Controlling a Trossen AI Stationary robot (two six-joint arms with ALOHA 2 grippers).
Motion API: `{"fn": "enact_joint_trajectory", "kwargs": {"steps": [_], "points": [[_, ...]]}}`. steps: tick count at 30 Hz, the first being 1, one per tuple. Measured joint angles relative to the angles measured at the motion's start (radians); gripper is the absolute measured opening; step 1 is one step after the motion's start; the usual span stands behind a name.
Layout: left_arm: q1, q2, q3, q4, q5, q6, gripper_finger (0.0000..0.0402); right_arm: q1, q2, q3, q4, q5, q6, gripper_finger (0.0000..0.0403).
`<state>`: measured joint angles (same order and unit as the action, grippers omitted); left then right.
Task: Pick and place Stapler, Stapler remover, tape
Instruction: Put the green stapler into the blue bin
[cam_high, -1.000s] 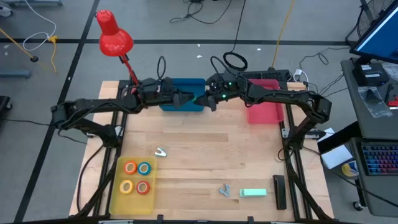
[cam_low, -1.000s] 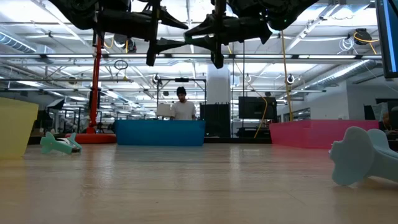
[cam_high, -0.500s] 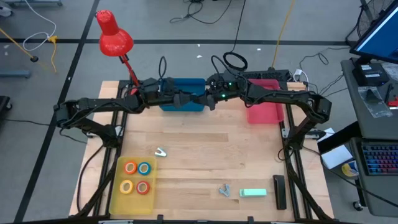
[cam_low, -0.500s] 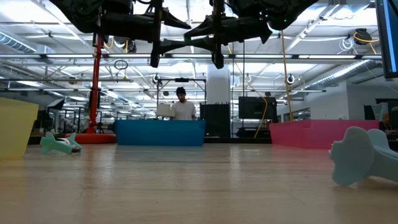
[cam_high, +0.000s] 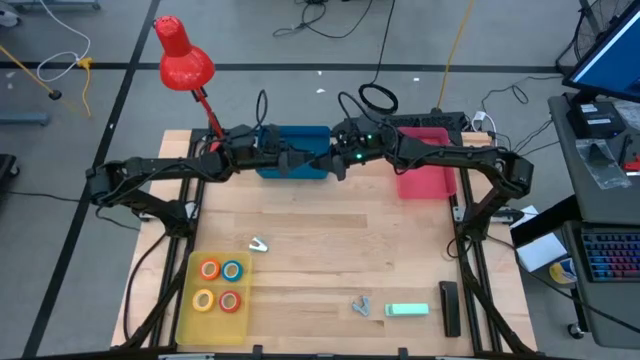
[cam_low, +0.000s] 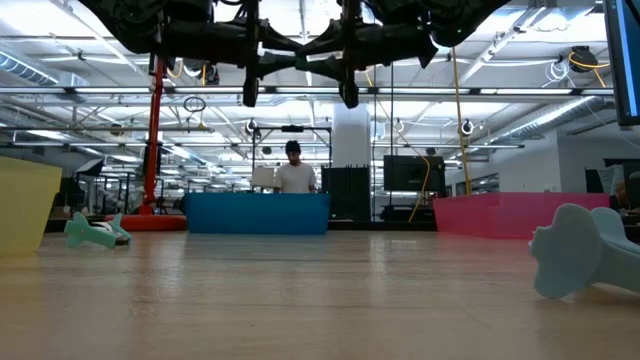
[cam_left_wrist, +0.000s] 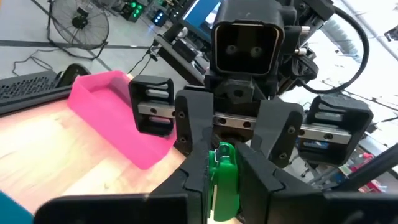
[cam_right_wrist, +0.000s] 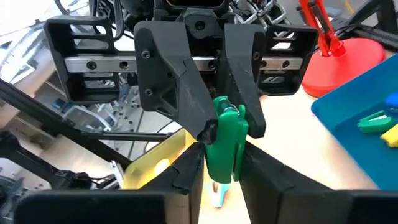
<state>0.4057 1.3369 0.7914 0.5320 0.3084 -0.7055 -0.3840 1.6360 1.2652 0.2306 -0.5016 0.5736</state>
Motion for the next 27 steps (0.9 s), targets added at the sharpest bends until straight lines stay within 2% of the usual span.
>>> {"fn": "enact_joint_trajectory", "kwargs": {"steps": [9, 15, 20, 27], "points": [[0.067, -0.043, 0.000, -0.136, -0.010, 0.027, 0.0052, -0.015, 0.001, -0.001, -0.181, 0.003, -0.092, 0.0167], [0.137, -0.056, 0.001, -0.299, -0.195, 0.099, 0.0052, -0.040, 0.001, -0.002, -0.274, 0.001, -0.097, 0.0203], [0.202, 0.023, 0.057, -0.547, -0.320, 0.123, 0.0052, -0.064, 0.001, -0.002, -0.273, 0.001, -0.107, 0.0214], [0.258, 0.242, 0.305, -0.898, -0.423, 0.205, 0.0052, -0.090, 0.001, -0.002, -0.265, 0.001, -0.133, 0.0211]]}}
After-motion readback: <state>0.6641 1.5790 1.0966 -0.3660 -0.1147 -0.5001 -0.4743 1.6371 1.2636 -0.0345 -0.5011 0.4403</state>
